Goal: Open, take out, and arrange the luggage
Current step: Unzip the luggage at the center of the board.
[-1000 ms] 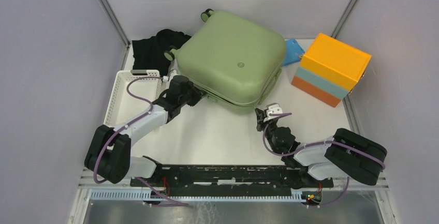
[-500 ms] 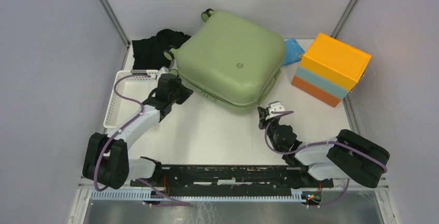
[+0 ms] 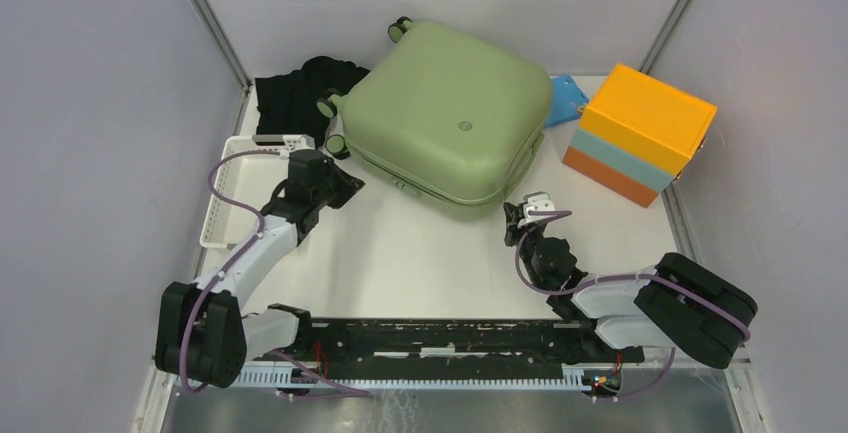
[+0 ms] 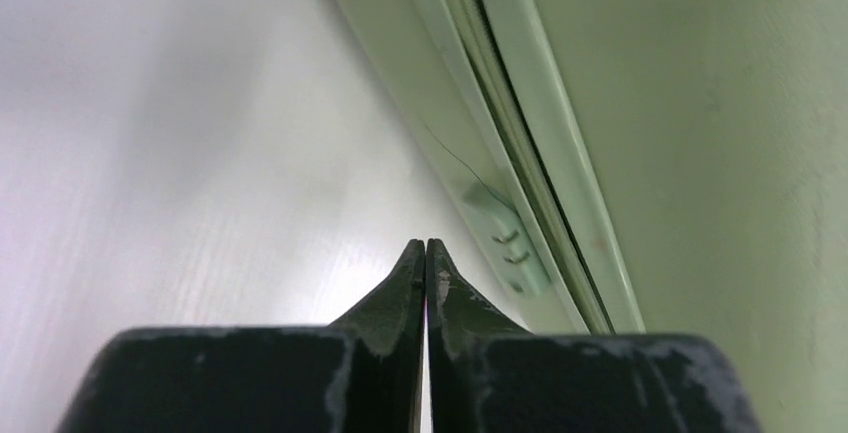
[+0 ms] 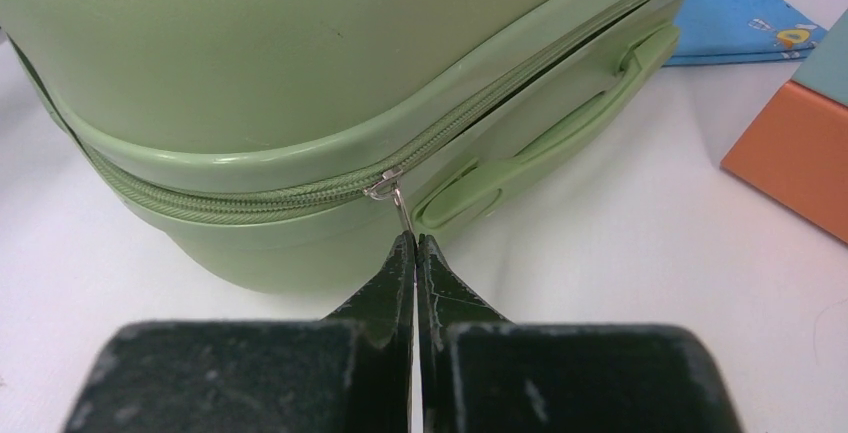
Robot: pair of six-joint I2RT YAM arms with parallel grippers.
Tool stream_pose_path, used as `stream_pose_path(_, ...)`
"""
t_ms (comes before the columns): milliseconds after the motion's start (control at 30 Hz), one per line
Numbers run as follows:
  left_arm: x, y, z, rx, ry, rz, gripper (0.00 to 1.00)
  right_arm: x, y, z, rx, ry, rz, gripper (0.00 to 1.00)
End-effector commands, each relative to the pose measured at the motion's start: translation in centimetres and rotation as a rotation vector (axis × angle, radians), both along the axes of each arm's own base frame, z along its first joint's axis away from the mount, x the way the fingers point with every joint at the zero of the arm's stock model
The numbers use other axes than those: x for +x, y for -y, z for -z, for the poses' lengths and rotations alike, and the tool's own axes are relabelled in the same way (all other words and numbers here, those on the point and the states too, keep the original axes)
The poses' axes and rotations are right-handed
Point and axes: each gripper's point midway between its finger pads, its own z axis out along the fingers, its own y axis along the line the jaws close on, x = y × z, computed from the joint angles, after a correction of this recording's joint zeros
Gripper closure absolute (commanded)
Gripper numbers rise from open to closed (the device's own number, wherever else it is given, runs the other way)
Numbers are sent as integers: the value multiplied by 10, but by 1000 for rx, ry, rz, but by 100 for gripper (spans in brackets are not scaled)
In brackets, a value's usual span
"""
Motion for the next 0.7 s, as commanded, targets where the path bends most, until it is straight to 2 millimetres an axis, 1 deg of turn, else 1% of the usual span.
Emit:
stream_pose_path(0, -15, 32, -28, -111, 128, 188, 87, 6, 34, 15, -78, -35, 128, 100)
stream_pose_path(133, -30, 58, -52, -206, 252, 297, 55, 6, 30, 15, -65, -36, 107, 100)
stream_pose_path(167, -33, 63, -55, -216, 265, 312, 49, 6, 28, 14, -61, -36, 101, 100)
stream_pose_path(233, -37, 77, -58, -226, 271, 338, 42, 5, 27, 15, -51, -36, 93, 100)
stream_pose_path(367, -33, 92, -51, -231, 238, 322, 39, 5, 26, 14, -42, -36, 87, 100)
stream_pose_path(667, -3, 100, -33, -279, 157, 201, 40, 5, 23, 11, -31, -29, 71, 100)
